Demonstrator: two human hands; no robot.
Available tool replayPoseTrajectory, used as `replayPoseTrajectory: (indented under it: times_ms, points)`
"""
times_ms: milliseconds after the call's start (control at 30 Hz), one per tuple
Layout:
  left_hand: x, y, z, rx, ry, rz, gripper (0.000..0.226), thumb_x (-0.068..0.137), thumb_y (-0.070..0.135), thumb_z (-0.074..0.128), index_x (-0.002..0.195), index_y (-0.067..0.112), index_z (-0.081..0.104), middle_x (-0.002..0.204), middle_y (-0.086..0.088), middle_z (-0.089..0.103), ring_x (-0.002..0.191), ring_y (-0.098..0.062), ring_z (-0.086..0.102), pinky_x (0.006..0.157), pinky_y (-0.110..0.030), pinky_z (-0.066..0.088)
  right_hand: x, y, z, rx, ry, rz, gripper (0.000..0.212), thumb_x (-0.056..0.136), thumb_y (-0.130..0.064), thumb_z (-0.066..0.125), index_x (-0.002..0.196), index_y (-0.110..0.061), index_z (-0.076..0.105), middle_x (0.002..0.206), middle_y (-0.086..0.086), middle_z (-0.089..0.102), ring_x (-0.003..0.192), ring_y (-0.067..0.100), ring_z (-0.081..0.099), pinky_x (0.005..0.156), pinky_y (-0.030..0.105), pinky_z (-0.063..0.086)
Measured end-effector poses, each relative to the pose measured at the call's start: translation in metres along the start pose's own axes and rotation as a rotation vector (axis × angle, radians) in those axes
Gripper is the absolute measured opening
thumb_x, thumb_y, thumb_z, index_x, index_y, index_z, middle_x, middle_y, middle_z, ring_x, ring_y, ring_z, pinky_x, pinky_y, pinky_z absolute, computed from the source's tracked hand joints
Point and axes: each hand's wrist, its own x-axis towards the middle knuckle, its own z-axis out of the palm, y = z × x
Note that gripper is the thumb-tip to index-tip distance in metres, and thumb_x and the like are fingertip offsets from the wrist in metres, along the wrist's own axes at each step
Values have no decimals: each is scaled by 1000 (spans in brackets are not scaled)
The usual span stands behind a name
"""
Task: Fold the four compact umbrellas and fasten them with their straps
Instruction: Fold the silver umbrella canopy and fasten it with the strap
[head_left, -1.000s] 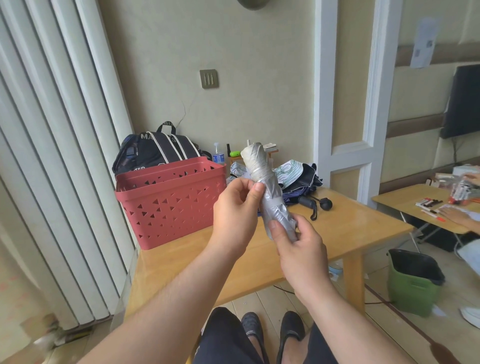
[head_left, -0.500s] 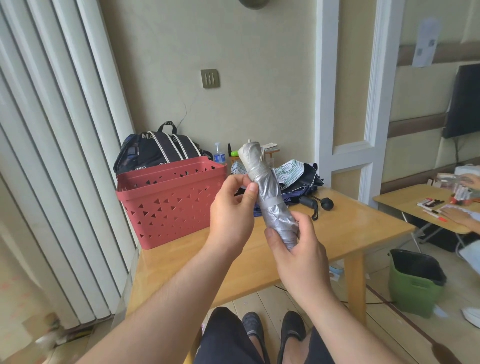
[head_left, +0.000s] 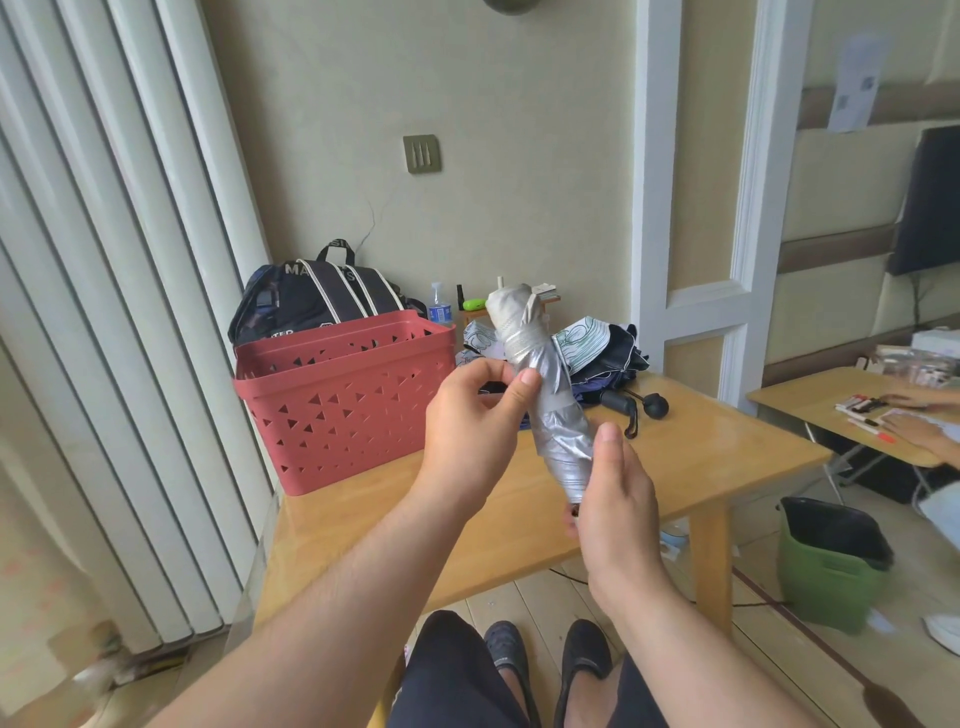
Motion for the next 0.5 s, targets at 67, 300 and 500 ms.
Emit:
replayPoseTrajectory:
  times_ms: [67,300,500]
  points:
    - [2,0,1,2,-9,-9,21,97,38,71,81,26,65,72,18,70,65,-3,60,64,-21,49,0,-4,2,49,-18,55,49,95,-77,37,96,-40,69,75,-10,67,70,24,62,65,42,55]
    - [9,-2,-2,-33,-11,-30,15,90,45,65,86,31,70,85,2,76,88,-31,71,88,-58,57,0,3,-2,50,-185,-18,33,85,-70,69,102,-42,61,75,1,70,59,26,56,57,40,45]
    - [9,-4,-1,-21,8,-12,17,93,38,58,84,26,67,81,-2,74,76,-22,64,82,-57,58,2,11,0,-2,-127,-28,39,76,-60,77,103,-36,61,63,-6,58,58,21,50,59,42,42]
